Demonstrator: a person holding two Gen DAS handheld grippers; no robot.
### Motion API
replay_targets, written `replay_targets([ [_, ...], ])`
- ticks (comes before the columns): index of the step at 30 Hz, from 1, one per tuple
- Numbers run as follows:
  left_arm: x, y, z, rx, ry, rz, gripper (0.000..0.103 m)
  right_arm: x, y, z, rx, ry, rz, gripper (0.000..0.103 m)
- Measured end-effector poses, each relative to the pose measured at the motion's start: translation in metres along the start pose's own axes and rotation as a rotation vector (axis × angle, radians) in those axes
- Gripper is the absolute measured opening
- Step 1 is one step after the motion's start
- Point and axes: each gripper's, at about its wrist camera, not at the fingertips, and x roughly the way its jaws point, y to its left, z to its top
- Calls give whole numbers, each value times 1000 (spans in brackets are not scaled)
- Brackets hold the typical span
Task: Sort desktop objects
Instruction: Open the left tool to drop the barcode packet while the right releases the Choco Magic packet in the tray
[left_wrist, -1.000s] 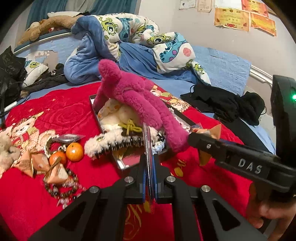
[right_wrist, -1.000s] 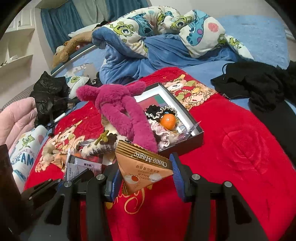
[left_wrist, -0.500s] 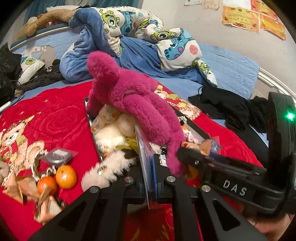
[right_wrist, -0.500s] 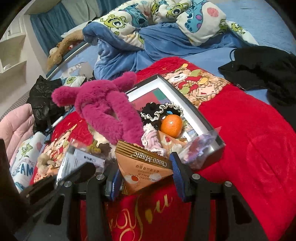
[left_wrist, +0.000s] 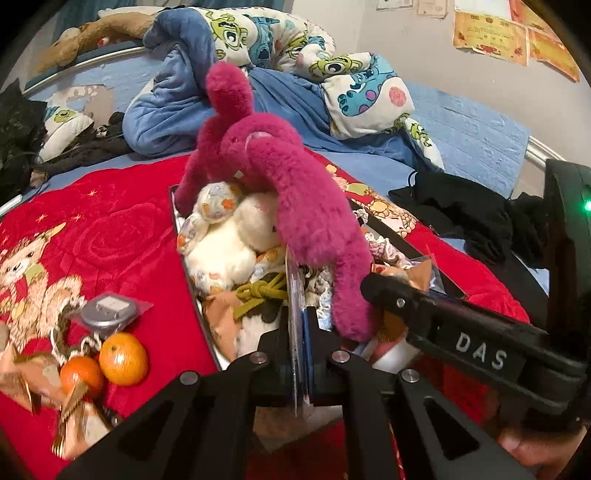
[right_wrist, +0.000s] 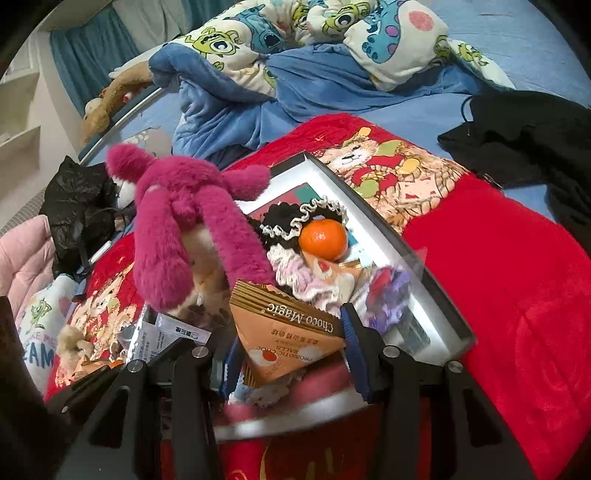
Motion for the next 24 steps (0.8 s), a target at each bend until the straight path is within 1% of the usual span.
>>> replay_targets([
  [5,-8,0,-6,-1,-4,14,6,-14,7,-12,-28,8,-13,46],
  [7,-11,1,-8,-4,-5,19,6,-18,11,-14,-53,10,-32,46],
  [12,-15,5,-13,-26,-3,30,6,-19,16,-19,-82,1,-44,46],
  [18,-15,3,-12,-20,-3,41,6,-18,18,-23,-94,-28,-62,46],
  [24,-17,3,-13,-14,-3,54,7,-19,16,-23,-80,-29,-52,46],
])
